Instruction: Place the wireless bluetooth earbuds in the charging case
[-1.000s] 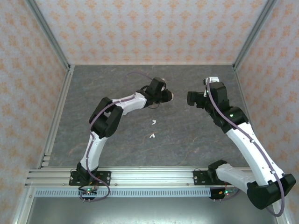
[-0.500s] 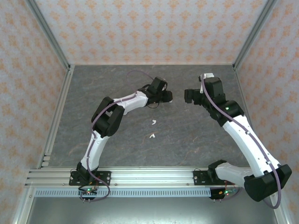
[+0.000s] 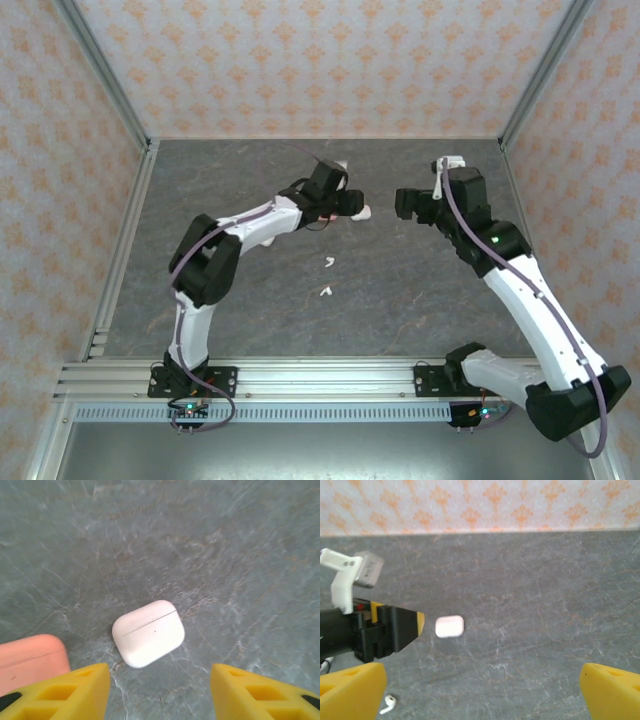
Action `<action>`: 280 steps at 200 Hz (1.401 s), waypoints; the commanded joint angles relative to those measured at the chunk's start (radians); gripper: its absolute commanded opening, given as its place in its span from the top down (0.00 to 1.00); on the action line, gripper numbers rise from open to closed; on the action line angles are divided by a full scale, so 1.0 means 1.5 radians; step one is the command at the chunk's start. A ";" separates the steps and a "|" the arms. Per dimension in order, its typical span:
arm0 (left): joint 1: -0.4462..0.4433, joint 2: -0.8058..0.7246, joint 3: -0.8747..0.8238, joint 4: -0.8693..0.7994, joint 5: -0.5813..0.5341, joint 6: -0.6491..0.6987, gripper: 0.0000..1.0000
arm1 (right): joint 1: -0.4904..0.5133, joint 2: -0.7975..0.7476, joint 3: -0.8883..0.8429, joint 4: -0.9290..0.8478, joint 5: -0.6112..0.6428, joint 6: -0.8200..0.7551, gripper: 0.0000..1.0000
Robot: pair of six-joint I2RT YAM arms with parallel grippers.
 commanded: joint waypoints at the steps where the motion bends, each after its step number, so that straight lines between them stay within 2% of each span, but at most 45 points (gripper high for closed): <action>1: -0.003 -0.102 -0.058 0.078 -0.036 0.049 0.41 | -0.004 -0.053 -0.021 0.041 0.004 0.054 0.01; 59: -0.003 -0.301 -0.210 0.112 -0.116 0.112 0.38 | -0.004 -0.131 -0.072 0.086 -0.007 0.159 0.01; 99: -0.001 -0.448 -0.295 0.095 -0.196 0.163 0.35 | -0.001 -0.127 -0.082 0.108 -0.086 0.210 0.01; 123: 0.007 -0.536 -0.346 0.090 -0.242 0.176 0.32 | 0.034 -0.095 -0.081 0.114 -0.092 0.217 0.01; 142: 0.031 -0.596 -0.389 0.094 -0.257 0.153 0.22 | 0.096 -0.067 -0.081 0.130 -0.045 0.205 0.01; 193: 0.150 -0.681 -0.474 0.051 -0.232 0.003 0.00 | 0.237 0.081 -0.049 0.157 0.023 0.190 0.01; 225: 0.175 -0.714 -0.500 0.012 -0.266 -0.030 0.00 | 0.298 0.200 -0.005 0.161 0.018 0.173 0.01; 245: 0.192 -0.731 -0.509 -0.008 -0.258 -0.038 0.00 | 0.326 0.274 0.033 0.154 0.006 0.152 0.01; 280: 0.220 -0.751 -0.491 -0.104 -0.265 -0.025 0.00 | 0.360 0.416 0.123 0.135 -0.020 0.107 0.03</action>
